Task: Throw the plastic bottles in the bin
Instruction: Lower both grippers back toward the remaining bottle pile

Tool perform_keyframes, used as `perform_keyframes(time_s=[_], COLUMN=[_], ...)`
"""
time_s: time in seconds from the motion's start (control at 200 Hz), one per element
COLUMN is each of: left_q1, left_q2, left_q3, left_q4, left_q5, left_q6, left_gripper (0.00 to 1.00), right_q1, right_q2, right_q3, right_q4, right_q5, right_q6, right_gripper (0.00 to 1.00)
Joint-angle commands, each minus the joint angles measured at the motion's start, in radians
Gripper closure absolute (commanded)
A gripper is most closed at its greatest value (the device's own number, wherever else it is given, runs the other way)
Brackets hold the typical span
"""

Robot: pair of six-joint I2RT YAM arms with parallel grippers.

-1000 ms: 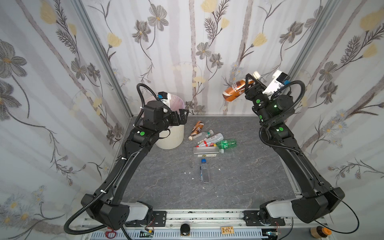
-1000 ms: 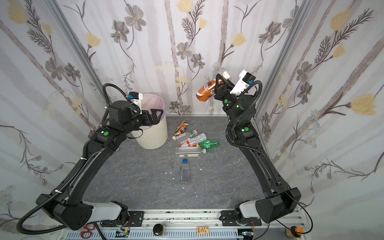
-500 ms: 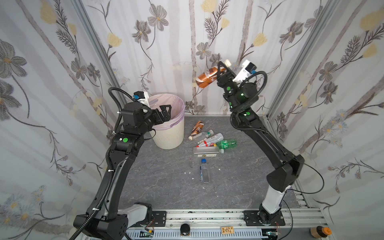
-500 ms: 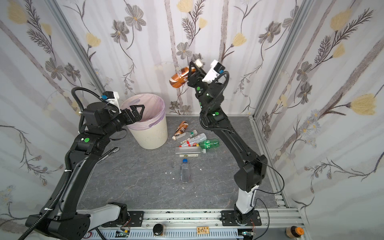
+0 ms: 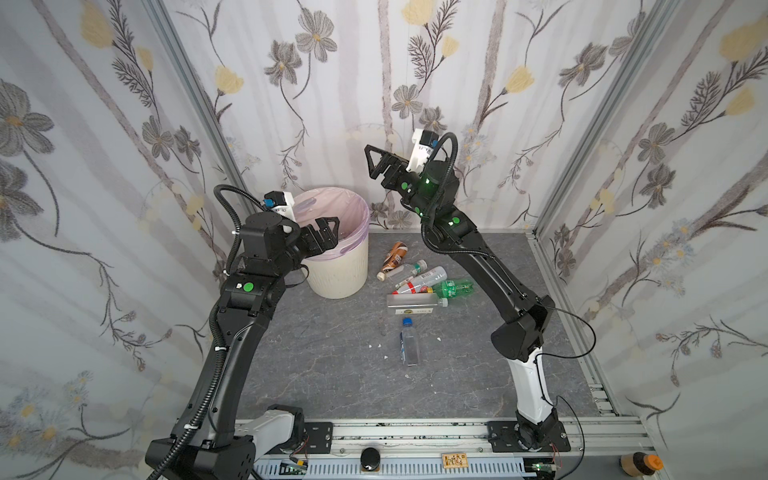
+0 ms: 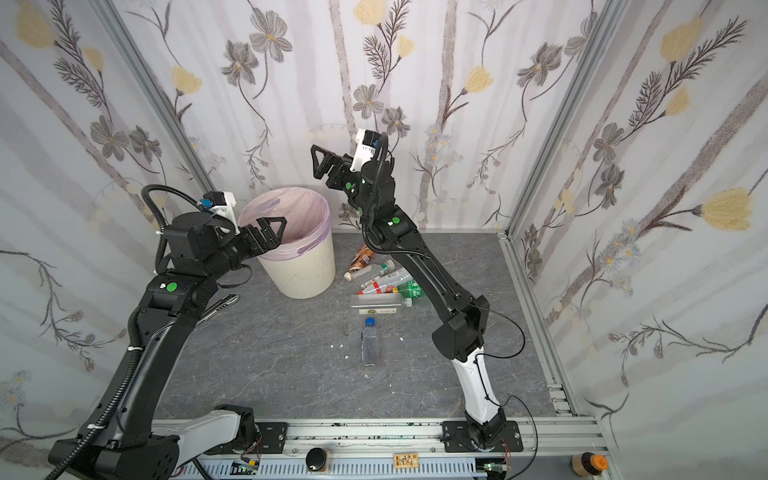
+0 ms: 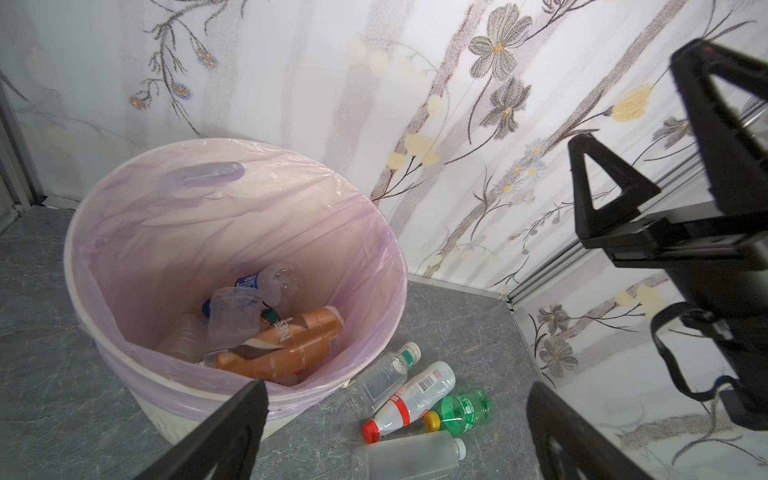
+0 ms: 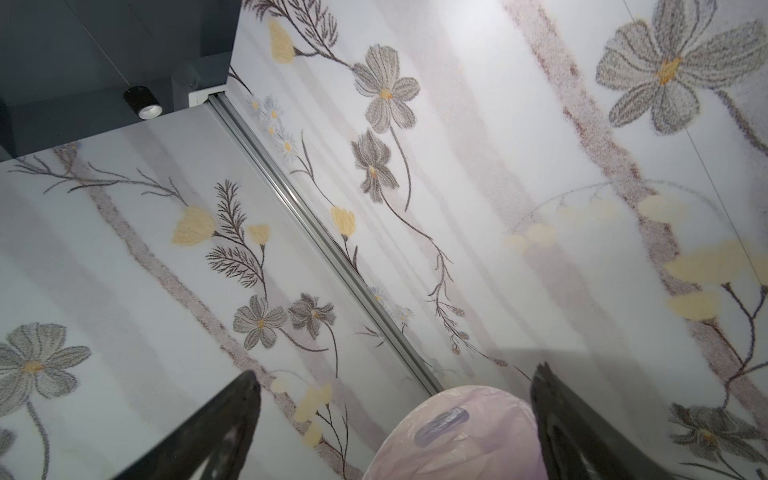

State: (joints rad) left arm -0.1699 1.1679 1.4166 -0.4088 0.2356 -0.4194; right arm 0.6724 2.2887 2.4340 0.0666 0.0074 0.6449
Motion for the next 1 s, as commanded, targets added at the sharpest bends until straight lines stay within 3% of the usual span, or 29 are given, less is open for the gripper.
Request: perform_keyframes(time_s=[0.0, 0.145, 0.36, 0.645, 0.999], left_q1=[0.0, -0.007, -0.07, -0.248, -0.456], left_q2=[0.001, 0.004, 0.035, 0.108, 0.232], left_q3=[-0.005, -0.01, -0.013, 0.017, 0.036], left_q4=[0.016, 0.016, 0.015, 0.015, 0.014], left_q5=[0.007, 0.006, -0.019, -0.138, -0.238], left_q6=[-0.011, -0.016, -0.006, 0.016, -0.037], left_gripper=[0.0, 0.0, 0.0, 0.0, 0.0], right_q1=[-0.015, -0.038, -0.085, -0.177, -0.265], right_q2=[-0.027, -0.079, -0.221, -0.462, -0.687], right_q3=[0.007, -0.038, -0.253, -0.654, -1.035], right_q4=[-0.023, -0.046, -0.042, 0.01, 0.05], right_q5=[0.0, -0.003, 0.003, -0.001, 0.017], right_q6=[-0.023, -0.042, -0.076, -0.113, -0.142], right_gripper=[0.0, 0.0, 0.0, 0.0, 0.0])
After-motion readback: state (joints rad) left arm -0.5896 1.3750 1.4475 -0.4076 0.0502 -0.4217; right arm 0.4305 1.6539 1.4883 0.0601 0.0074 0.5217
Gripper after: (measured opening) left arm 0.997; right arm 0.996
